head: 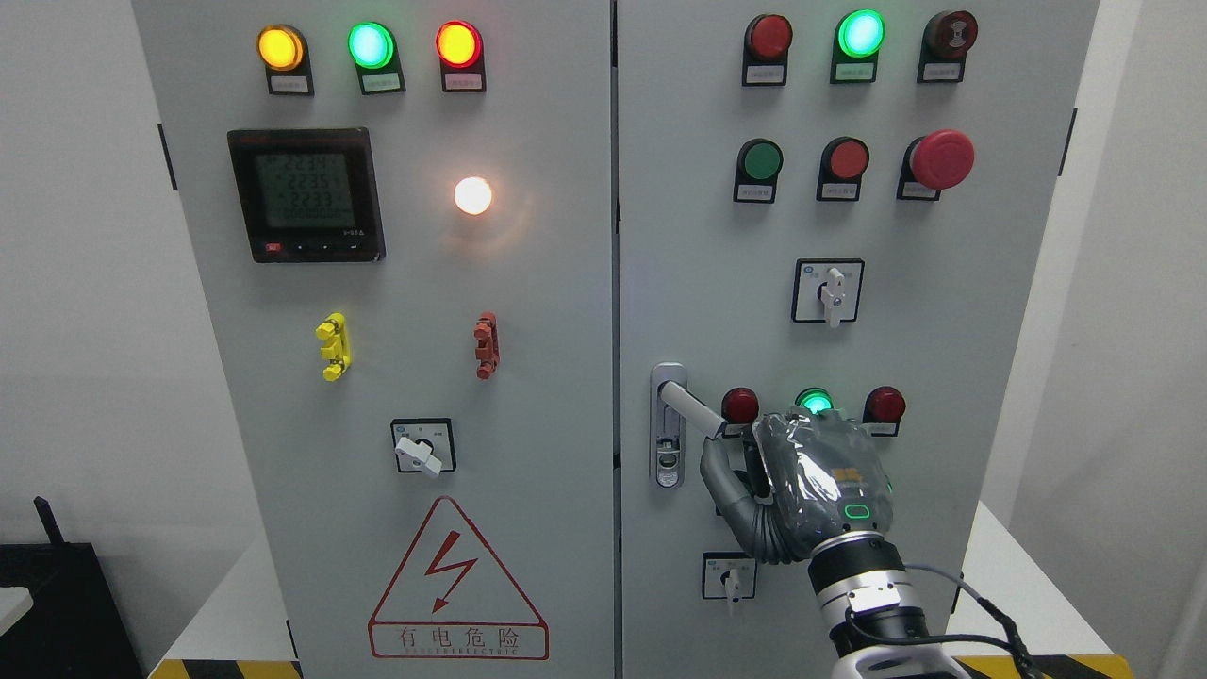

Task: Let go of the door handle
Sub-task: 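Rotate the pulled-out handle to horizontal with the right hand, then open the right hand and move it off the handle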

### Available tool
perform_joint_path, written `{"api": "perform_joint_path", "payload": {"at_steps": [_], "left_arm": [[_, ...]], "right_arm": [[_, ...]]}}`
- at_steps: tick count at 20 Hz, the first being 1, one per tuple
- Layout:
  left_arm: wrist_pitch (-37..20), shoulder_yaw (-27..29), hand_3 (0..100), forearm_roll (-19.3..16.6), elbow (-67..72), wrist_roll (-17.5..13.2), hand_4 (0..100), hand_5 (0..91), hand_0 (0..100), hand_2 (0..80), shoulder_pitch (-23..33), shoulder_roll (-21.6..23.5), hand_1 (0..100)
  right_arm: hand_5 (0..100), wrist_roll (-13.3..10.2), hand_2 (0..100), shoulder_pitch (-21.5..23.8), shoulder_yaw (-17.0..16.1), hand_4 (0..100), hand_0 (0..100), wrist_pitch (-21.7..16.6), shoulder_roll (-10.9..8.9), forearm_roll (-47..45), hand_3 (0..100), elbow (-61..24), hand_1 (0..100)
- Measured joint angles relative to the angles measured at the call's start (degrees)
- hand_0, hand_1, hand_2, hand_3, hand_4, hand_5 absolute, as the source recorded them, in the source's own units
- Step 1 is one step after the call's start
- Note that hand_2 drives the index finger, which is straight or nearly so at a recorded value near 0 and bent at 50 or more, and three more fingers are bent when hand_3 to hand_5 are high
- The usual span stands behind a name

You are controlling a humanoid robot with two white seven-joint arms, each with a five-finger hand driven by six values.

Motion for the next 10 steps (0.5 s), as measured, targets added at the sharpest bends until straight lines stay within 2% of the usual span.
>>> {"api": "perform_joint_path", "payload": {"at_steps": [10], "left_arm": [[0.0,0.0,0,0.0,0.0,0.0,0,0.0,12,0.0,0.0,0.0,39]], "right_arm": [[100,-0.1,98,-0.7,-0.5,100,67,0.0,-0.03,0.0,100,0.0,6]]}}
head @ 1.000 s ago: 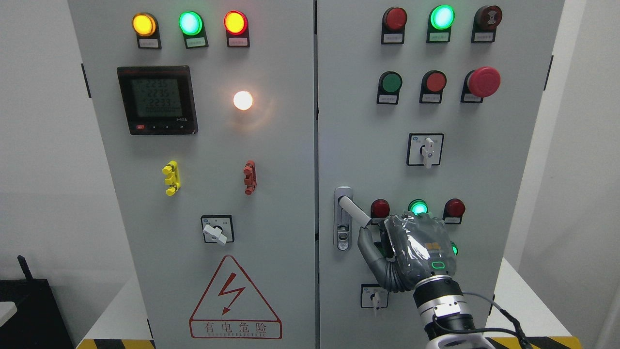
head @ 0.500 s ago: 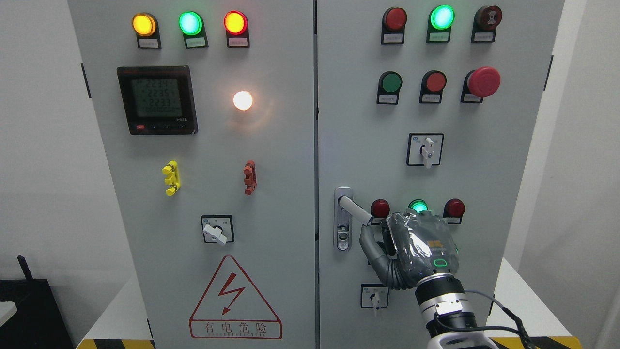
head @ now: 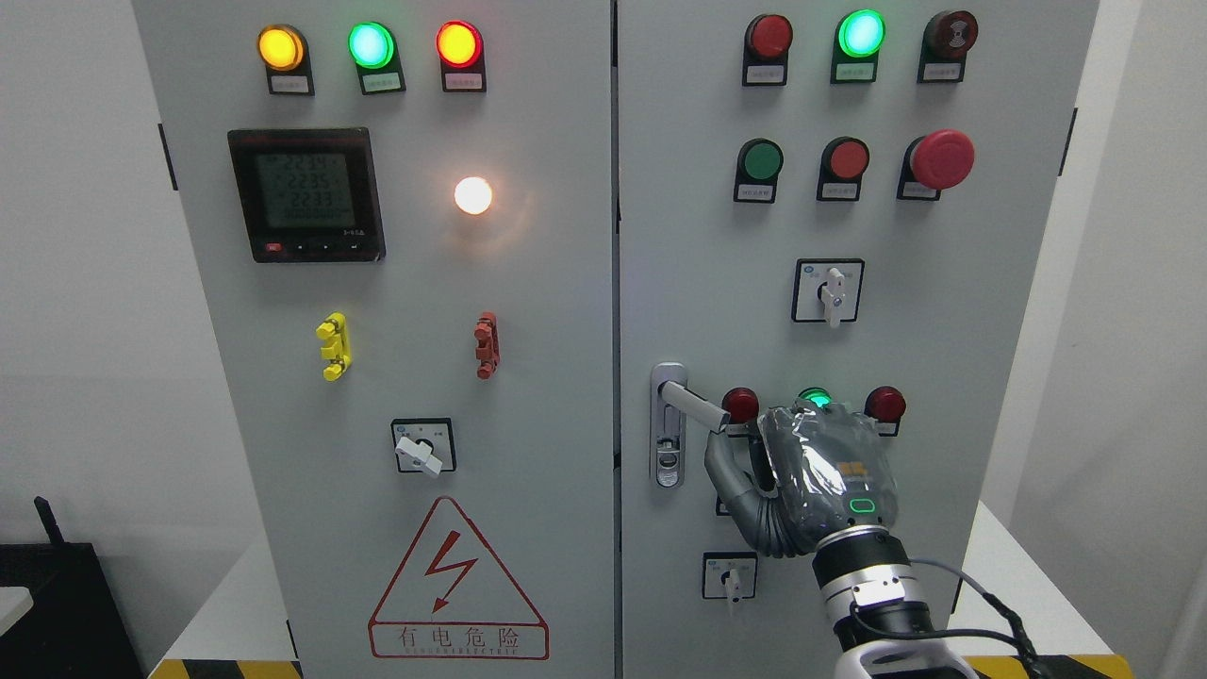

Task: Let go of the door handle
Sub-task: 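Open the right hand and move it off the handle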

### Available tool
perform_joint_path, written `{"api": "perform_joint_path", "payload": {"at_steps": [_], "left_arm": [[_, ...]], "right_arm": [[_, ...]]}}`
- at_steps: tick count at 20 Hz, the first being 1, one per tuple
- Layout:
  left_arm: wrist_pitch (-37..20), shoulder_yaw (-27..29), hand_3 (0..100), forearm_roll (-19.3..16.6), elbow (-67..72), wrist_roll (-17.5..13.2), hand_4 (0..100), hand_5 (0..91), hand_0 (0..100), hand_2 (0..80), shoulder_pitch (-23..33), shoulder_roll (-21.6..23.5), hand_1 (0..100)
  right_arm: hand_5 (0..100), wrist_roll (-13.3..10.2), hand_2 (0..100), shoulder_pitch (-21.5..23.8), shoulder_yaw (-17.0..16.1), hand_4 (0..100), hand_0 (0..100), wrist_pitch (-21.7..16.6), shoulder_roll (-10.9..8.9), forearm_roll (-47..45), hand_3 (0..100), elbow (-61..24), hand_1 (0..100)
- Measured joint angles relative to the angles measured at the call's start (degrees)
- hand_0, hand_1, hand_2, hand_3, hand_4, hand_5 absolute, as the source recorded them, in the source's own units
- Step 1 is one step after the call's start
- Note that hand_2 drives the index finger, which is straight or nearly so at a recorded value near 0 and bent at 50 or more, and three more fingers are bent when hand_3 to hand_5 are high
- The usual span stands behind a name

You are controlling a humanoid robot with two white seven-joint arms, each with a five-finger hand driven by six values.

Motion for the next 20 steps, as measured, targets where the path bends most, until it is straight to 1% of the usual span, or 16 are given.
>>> {"api": "perform_joint_path", "payload": {"at_steps": [20], "left_arm": [[0.0,0.0,0,0.0,0.0,0.0,0,0.0,12,0.0,0.0,0.0,39]], "right_arm": [[100,-0.1,97,-0.8,-0.3,100,66,-0.2,-0.05,0.1,100,0.0,6]]}}
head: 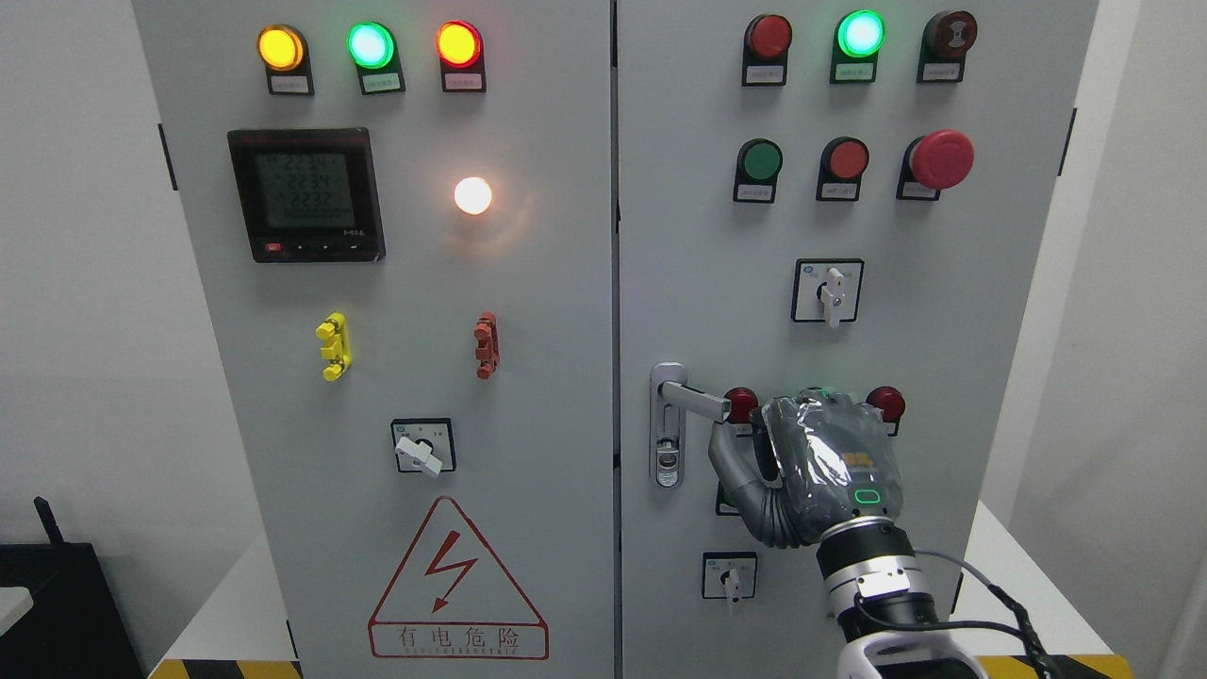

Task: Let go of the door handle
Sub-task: 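Open the right hand and move it off the handle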

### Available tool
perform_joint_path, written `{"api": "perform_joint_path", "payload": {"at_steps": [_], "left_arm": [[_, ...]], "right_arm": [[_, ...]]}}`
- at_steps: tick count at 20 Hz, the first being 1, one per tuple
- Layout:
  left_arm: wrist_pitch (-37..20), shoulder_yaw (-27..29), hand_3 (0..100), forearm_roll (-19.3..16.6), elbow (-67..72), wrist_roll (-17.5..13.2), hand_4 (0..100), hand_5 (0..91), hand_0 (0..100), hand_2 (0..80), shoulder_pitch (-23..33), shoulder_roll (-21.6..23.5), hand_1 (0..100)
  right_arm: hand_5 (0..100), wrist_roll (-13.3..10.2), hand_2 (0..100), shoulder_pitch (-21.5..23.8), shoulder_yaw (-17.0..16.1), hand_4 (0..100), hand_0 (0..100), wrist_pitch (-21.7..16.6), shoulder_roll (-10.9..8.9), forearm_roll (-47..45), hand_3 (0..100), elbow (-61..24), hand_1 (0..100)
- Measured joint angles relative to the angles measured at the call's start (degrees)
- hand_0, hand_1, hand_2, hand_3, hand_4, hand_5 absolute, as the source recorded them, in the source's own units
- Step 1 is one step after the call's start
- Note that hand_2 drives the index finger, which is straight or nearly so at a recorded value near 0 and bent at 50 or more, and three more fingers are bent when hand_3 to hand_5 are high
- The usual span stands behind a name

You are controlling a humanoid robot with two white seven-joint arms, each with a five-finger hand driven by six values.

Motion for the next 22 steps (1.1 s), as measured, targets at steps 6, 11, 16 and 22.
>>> {"api": "perform_joint_path", "payload": {"at_steps": [6,11,16,22], "left_arm": [[0.0,0.0,0,0.0,0.0,0.0,0,0.0,12,0.0,0.0,0.0,39],[0.0,0.0,0,0.0,0.0,0.0,0,0.0,12,0.0,0.0,0.0,39],[0.0,0.0,0,0.0,0.0,0.0,0,0.0,12,0.0,0.0,0.0,39],[0.0,0.0,0,0.0,0.0,0.0,0,0.0,12,0.0,0.0,0.0,39]], "right_arm": [[100,0.0,97,0.1,0.0,100,67,-0.2,-0.02,0.0,100,-0.1,6],[100,0.0,97,1.0,0.0,100,67,-0.6,-0.10,-0.1,100,-0.5,6],[100,-1.8,88,4.6,0.0,100,66,-4.3,-0.84,-0.2,100,-2.2,10],[22,-9.6,8,11.5,-1.7,18,63,-6.6,-3.35,-0.4,30,-6.3,22]]}}
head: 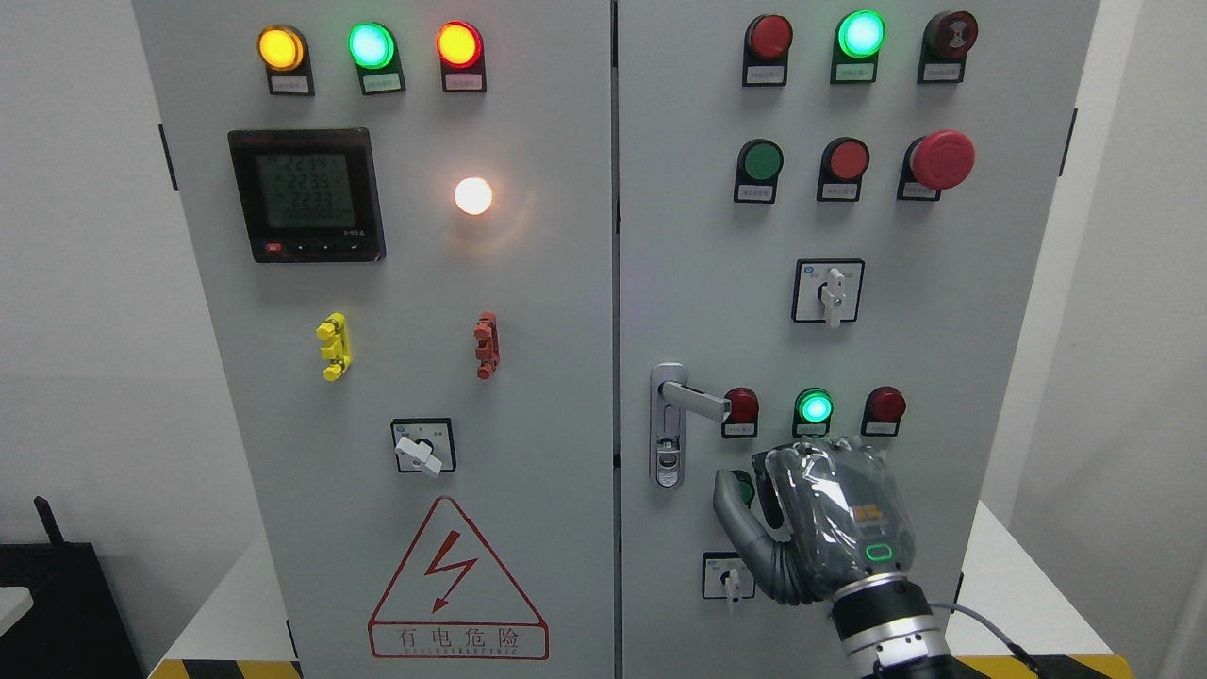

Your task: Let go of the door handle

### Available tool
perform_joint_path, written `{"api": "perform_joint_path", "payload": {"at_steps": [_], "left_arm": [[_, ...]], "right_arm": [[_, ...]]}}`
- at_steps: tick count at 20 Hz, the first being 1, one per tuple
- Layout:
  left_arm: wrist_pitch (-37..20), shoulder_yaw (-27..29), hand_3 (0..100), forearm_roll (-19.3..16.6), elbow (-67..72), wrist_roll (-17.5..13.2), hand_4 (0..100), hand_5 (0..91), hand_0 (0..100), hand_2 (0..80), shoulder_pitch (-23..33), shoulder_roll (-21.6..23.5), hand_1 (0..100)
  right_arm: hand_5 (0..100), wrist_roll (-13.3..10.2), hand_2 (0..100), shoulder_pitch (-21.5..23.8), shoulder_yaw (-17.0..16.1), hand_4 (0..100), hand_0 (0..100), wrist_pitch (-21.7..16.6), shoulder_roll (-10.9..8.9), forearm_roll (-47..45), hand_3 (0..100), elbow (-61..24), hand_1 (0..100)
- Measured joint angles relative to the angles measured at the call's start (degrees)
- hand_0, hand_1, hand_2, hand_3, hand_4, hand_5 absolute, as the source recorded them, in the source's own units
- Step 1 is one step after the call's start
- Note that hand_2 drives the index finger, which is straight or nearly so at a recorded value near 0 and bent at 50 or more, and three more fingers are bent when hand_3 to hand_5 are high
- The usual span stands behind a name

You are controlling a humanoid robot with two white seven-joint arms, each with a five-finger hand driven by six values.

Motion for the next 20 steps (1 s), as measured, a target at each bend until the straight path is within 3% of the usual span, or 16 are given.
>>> {"api": "perform_joint_path", "payload": {"at_steps": [1,2,4,6,11,20], "left_arm": [[0.0,0.0,0,0.0,0.0,0.0,0,0.0,12,0.0,0.0,0.0,39],[0.0,0.0,0,0.0,0.0,0.0,0,0.0,12,0.0,0.0,0.0,39],[0.0,0.0,0,0.0,0.0,0.0,0,0.0,12,0.0,0.0,0.0,39],[0.0,0.0,0,0.0,0.0,0.0,0,0.0,12,0.0,0.0,0.0,39],[0.0,0.0,0,0.0,0.0,0.0,0,0.0,12,0.0,0.0,0.0,39],[0.0,0.0,0,0.0,0.0,0.0,0,0.0,12,0.0,0.0,0.0,39]], "right_arm": [[14,-2.5,3,1.1,-0.3,12,63,-0.1,-0.44,0.0,21,-0.6,22],[0,-4.8,0,2.2,-0.5,0,63,-0.2,-0.71,-0.1,4,-1.1,21],[0,-8.6,0,4.0,-1.0,0,62,-0.3,-1.08,-0.3,0,-2.1,20],[0,-10.8,0,5.2,-1.4,0,60,-0.4,-1.35,-0.4,0,-2.9,19],[0,-12.6,0,7.2,-2.1,0,58,-0.4,-1.85,-1.1,0,-4.3,16],[0,-13.4,0,8.2,-2.7,0,56,-0.4,-1.91,-1.8,0,-5.8,14]]}}
